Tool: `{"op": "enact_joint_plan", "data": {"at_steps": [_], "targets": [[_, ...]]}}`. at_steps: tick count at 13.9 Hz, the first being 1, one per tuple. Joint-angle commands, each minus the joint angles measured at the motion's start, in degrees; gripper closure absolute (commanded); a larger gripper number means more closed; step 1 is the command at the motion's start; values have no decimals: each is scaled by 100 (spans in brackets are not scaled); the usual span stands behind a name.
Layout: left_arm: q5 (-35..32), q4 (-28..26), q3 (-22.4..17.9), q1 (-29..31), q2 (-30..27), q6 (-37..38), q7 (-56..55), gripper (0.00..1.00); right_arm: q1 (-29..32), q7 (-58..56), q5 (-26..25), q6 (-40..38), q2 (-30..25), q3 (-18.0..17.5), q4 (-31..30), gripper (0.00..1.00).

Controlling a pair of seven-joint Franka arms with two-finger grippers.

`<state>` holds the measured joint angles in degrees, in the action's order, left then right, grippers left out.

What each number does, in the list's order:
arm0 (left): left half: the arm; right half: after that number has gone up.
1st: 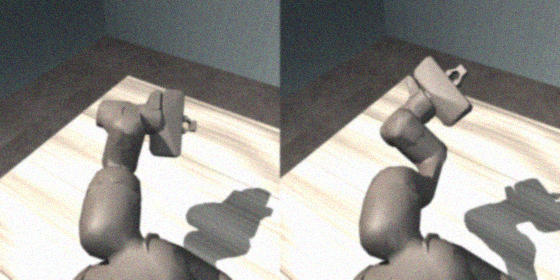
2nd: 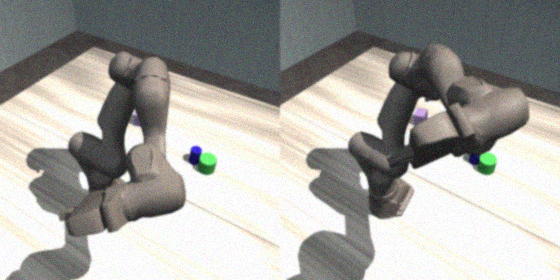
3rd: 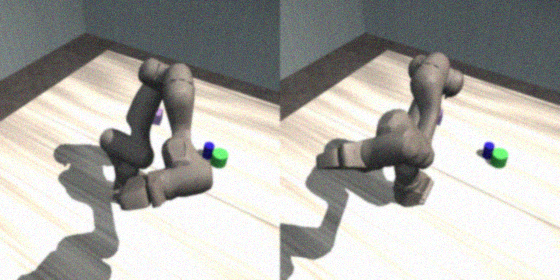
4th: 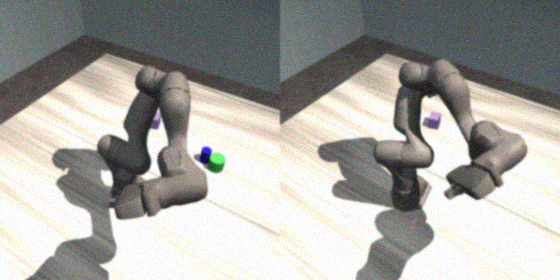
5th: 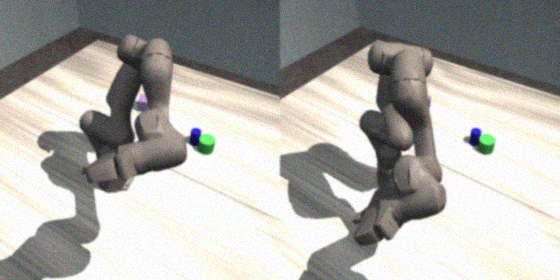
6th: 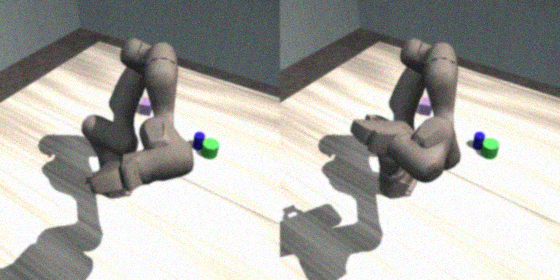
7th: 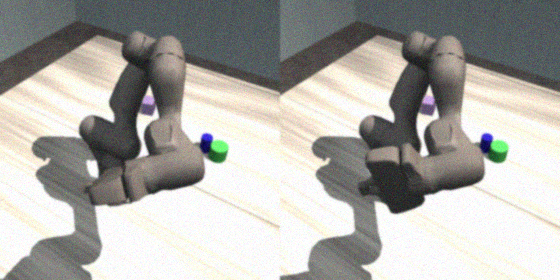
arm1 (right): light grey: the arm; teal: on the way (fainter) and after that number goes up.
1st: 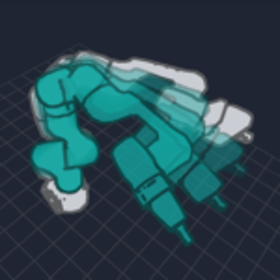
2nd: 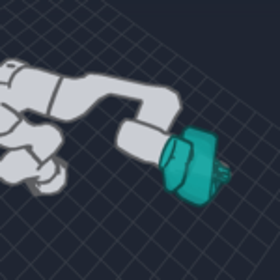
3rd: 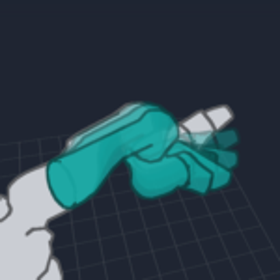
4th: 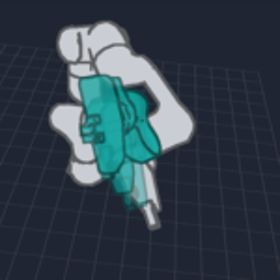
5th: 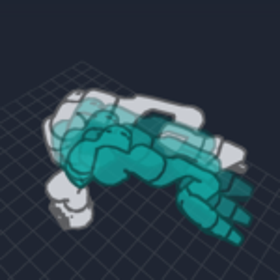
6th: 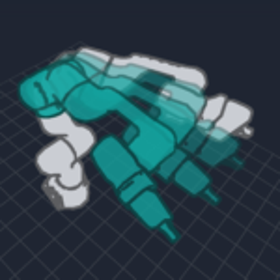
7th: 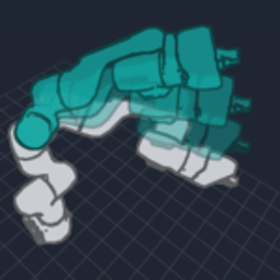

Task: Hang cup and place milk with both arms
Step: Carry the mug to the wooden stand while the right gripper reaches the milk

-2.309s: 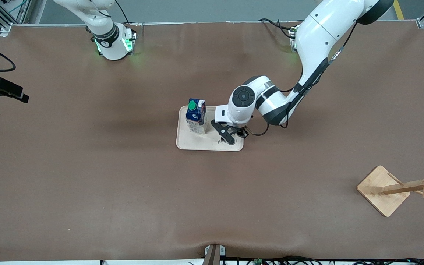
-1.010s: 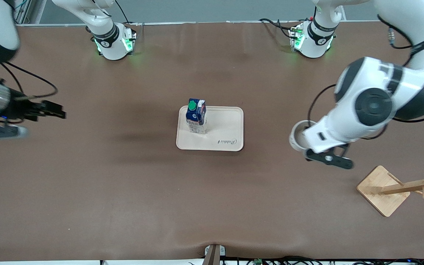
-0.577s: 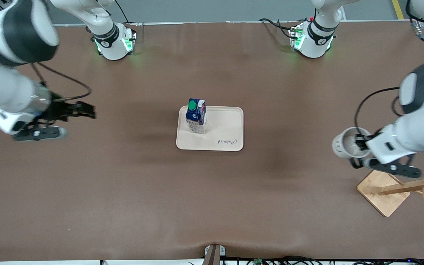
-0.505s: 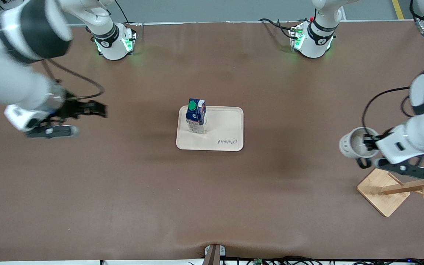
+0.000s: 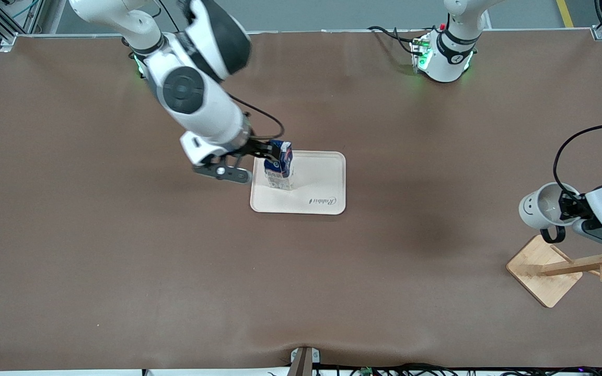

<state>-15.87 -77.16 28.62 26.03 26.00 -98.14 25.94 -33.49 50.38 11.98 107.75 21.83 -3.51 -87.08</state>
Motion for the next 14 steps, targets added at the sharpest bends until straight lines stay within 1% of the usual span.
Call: {"op": "enact_joint_plan", "data": {"at_steps": [1,3,5,10,12,13,14], "targets": [[-57,-1,12,122,-86,-100,498,100,-236,367,112,114,233,87,24,0],[-48,-1,29,367,-86,-196,1138,100,-254,323,94,80,260,79,-98,0],[-48,-1,29,464,-86,-196,1562,100,-254,297,76,62,243,79,-397,0],[-56,113,21,588,-69,-292,2143,100,-561,297,33,132,260,87,-679,0],[-57,122,21,631,-69,-398,2257,100,-658,305,-204,289,269,96,-810,0],[-57,122,21,693,-51,-459,2328,100,-658,305,-275,429,260,88,-968,21],[-48,122,21,728,-42,-504,2354,100,-658,332,-267,466,260,87,-952,81]]}}
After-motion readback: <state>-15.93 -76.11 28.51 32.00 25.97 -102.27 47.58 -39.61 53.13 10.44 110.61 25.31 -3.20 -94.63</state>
